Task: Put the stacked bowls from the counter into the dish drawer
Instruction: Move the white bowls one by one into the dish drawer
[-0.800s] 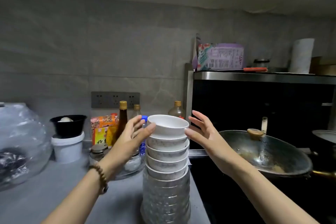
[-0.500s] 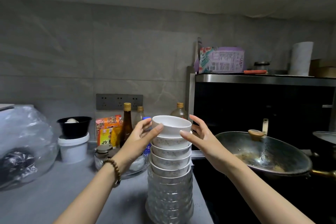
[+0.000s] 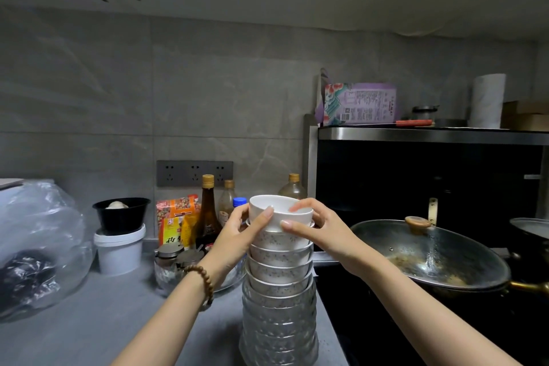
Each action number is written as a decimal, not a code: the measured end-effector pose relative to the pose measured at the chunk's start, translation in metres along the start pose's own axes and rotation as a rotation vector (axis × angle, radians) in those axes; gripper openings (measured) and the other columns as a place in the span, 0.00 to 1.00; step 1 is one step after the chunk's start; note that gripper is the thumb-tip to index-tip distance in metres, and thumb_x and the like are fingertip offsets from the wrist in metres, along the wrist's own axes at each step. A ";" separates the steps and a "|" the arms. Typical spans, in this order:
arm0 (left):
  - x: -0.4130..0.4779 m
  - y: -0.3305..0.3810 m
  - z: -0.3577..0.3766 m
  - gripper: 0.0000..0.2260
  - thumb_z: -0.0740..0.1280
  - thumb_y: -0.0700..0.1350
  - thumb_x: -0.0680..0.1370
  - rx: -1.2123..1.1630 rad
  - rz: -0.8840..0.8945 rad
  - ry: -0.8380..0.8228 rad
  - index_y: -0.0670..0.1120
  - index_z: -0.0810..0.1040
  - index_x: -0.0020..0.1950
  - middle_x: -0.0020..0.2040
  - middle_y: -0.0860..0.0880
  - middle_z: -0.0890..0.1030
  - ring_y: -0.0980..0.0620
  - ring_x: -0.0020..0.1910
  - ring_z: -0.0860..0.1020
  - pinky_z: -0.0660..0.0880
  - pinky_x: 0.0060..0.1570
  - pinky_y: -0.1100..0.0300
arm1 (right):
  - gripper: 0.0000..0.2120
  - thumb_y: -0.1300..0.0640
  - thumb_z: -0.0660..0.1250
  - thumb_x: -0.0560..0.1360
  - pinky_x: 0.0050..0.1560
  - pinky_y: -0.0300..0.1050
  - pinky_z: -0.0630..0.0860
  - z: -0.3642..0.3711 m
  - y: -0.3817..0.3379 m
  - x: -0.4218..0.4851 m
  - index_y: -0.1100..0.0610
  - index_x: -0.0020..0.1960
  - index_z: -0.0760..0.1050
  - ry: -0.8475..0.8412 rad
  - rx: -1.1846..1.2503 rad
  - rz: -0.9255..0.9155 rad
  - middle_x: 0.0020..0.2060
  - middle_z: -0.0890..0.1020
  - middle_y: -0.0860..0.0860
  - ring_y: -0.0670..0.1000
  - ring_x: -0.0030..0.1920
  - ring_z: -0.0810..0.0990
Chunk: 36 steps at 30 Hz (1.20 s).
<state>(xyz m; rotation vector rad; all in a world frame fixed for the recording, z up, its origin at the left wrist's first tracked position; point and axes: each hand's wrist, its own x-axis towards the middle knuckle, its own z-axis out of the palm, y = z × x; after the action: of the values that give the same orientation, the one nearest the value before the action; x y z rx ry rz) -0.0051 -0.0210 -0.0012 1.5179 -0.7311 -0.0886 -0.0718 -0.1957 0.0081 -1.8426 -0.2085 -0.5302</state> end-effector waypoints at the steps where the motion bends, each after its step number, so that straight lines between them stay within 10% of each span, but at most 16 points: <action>1: 0.000 -0.001 0.000 0.30 0.65 0.67 0.63 -0.002 -0.004 -0.003 0.58 0.69 0.62 0.57 0.57 0.75 0.62 0.55 0.74 0.71 0.42 0.68 | 0.22 0.40 0.78 0.57 0.43 0.37 0.77 0.000 0.000 0.001 0.49 0.43 0.76 0.016 -0.006 -0.009 0.46 0.84 0.49 0.46 0.45 0.81; 26: -0.009 0.022 0.000 0.37 0.61 0.73 0.65 0.099 0.179 0.133 0.58 0.62 0.70 0.71 0.55 0.67 0.54 0.69 0.66 0.63 0.69 0.49 | 0.16 0.44 0.75 0.62 0.35 0.27 0.72 -0.024 -0.029 -0.010 0.50 0.31 0.70 0.164 0.152 -0.178 0.32 0.81 0.43 0.40 0.36 0.79; 32: -0.034 0.072 0.046 0.25 0.64 0.61 0.70 0.003 0.378 -0.067 0.57 0.65 0.65 0.61 0.60 0.74 0.71 0.57 0.73 0.71 0.51 0.74 | 0.18 0.41 0.72 0.62 0.37 0.29 0.73 -0.051 -0.063 -0.063 0.53 0.36 0.70 0.143 0.122 -0.235 0.32 0.80 0.44 0.41 0.37 0.79; 36: -0.057 0.085 0.098 0.25 0.64 0.59 0.70 -0.166 0.346 -0.235 0.51 0.66 0.65 0.54 0.54 0.78 0.63 0.51 0.79 0.76 0.45 0.68 | 0.23 0.34 0.75 0.58 0.40 0.38 0.72 -0.073 -0.071 -0.116 0.51 0.35 0.71 0.157 0.104 -0.204 0.34 0.79 0.47 0.47 0.38 0.77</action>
<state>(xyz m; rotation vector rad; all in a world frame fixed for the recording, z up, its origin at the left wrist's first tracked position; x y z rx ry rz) -0.1299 -0.0703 0.0447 1.2164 -1.1374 -0.0662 -0.2208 -0.2266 0.0345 -1.6789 -0.3145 -0.7887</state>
